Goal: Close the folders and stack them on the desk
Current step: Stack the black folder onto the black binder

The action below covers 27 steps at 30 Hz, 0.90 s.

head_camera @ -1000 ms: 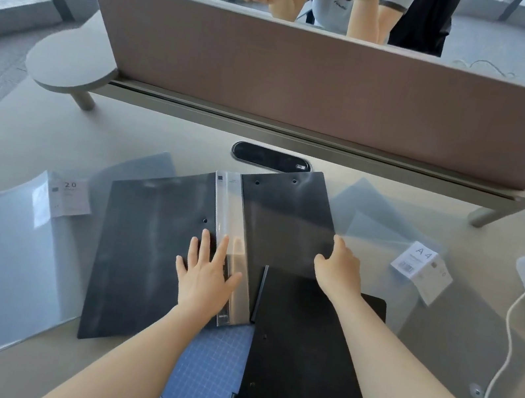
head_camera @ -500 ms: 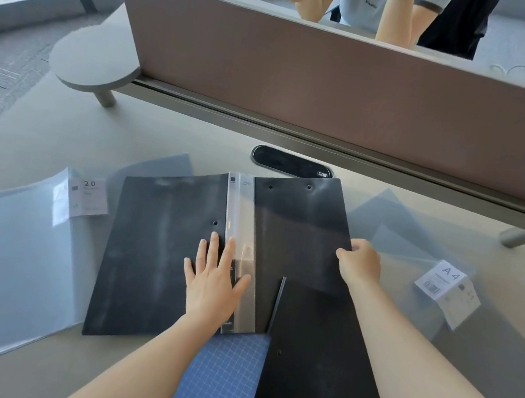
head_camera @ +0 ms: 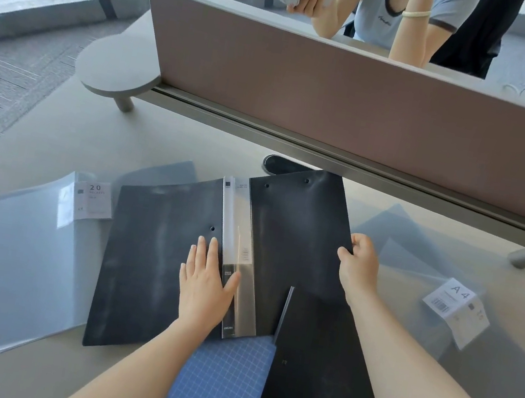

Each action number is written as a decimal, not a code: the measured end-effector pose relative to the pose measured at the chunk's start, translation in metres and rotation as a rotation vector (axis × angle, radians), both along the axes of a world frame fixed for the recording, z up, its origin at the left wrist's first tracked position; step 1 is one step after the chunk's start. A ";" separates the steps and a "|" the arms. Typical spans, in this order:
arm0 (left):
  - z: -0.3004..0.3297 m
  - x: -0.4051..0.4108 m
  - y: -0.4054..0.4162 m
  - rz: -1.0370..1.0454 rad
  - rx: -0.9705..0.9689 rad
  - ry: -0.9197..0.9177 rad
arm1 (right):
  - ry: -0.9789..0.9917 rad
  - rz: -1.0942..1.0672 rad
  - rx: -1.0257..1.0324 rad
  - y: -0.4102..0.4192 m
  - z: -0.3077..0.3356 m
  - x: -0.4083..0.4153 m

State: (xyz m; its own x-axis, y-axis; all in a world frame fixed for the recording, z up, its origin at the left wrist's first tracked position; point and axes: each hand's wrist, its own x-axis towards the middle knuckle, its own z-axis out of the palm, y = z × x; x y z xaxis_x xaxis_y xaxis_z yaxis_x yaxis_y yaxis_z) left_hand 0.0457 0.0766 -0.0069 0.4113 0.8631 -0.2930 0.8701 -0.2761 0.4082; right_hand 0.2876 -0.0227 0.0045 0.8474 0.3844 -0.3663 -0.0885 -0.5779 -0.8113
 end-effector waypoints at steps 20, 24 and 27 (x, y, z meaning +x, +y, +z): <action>0.026 -0.024 0.010 0.180 0.013 -0.127 | -0.067 0.089 0.184 0.018 0.042 -0.032; 0.040 -0.026 0.018 0.242 0.040 -0.201 | -0.077 0.087 0.308 0.027 0.070 -0.038; 0.052 -0.027 0.022 0.290 0.055 -0.267 | -0.088 0.089 0.390 0.031 0.089 -0.042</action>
